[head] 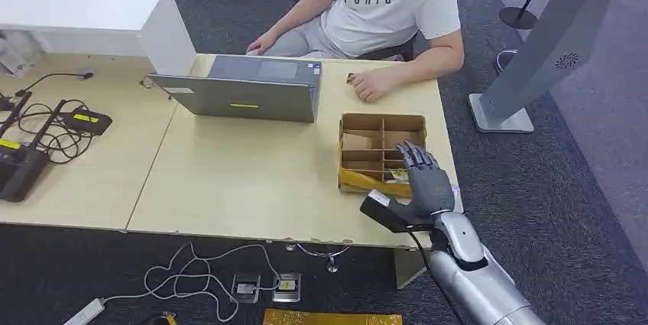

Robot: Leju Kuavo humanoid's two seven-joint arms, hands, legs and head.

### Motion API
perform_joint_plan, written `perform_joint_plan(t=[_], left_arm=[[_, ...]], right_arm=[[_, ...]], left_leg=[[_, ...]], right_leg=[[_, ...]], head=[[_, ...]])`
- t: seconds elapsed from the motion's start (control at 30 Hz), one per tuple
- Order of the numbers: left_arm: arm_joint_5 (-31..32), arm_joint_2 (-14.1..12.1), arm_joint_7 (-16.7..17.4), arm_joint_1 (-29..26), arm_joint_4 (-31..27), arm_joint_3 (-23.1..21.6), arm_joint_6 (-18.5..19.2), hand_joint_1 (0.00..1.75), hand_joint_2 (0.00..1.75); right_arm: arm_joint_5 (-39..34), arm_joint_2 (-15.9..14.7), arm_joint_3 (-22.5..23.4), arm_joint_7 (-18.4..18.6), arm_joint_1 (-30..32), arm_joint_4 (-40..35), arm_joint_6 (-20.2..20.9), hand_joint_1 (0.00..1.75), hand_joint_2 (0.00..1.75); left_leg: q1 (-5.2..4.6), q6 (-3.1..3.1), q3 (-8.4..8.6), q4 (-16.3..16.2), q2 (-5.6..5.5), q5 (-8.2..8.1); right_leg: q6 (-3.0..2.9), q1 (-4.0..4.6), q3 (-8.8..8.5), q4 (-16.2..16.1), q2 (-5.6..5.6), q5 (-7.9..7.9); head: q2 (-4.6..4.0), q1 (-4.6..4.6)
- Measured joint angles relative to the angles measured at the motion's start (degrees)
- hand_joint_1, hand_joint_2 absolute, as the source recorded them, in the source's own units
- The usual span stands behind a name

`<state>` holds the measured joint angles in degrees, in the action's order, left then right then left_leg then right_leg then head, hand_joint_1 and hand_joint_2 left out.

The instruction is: Pass the card to the sensor for recognition and then transmit it.

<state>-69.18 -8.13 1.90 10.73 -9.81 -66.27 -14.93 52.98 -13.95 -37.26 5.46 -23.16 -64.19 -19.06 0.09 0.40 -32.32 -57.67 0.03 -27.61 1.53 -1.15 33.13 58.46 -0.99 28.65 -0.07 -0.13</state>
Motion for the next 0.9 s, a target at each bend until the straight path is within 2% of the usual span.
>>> perform_joint_plan(t=[0.33, 0.37, 0.4, 0.9], left_arm=[[0.07, 0.0, 0.02, 0.2, 0.0, 0.0, 0.35, 0.0, 0.0], [0.09, 0.0, 0.02, 0.25, 0.0, 0.0, 0.37, 0.0, 0.0], [0.13, 0.0, 0.07, 0.29, 0.0, 0.0, 0.37, 0.0, 0.0], [0.02, 0.0, 0.44, 0.78, 0.0, 0.0, 0.39, 0.0, 0.0]], right_arm=[[0.48, 0.42, 0.0, -0.09, -0.57, 0.99, 0.02, 0.02, 1.75], [0.63, 0.53, 0.02, -0.11, -0.7, 1.14, 0.02, 1.55, 1.75], [0.83, 0.57, 0.02, -0.13, -0.85, 1.31, 0.02, 1.75, 1.75], [6.89, 2.21, 0.11, -0.3, -2.27, 4.35, -0.09, 1.75, 1.75]], left_leg=[[0.0, 0.0, 0.0, 0.0, 0.0, 0.0], [0.0, 0.0, 0.0, 0.0, 0.0, 0.0], [0.0, 0.0, 0.01, 0.0, 0.0, 0.0], [0.01, 0.0, 0.0, 0.0, 0.0, 0.0]], right_leg=[[0.0, 0.0, 0.0, 0.0, 0.0, 0.0], [0.0, 0.0, 0.0, 0.0, 0.0, 0.0], [0.0, 0.0, 0.0, 0.0, 0.0, 0.0], [0.0, 0.01, 0.0, 0.0, 0.0, 0.0]], head=[[0.0, 0.0], [0.0, 0.0], [0.0, 0.0], [0.0, 0.0]])
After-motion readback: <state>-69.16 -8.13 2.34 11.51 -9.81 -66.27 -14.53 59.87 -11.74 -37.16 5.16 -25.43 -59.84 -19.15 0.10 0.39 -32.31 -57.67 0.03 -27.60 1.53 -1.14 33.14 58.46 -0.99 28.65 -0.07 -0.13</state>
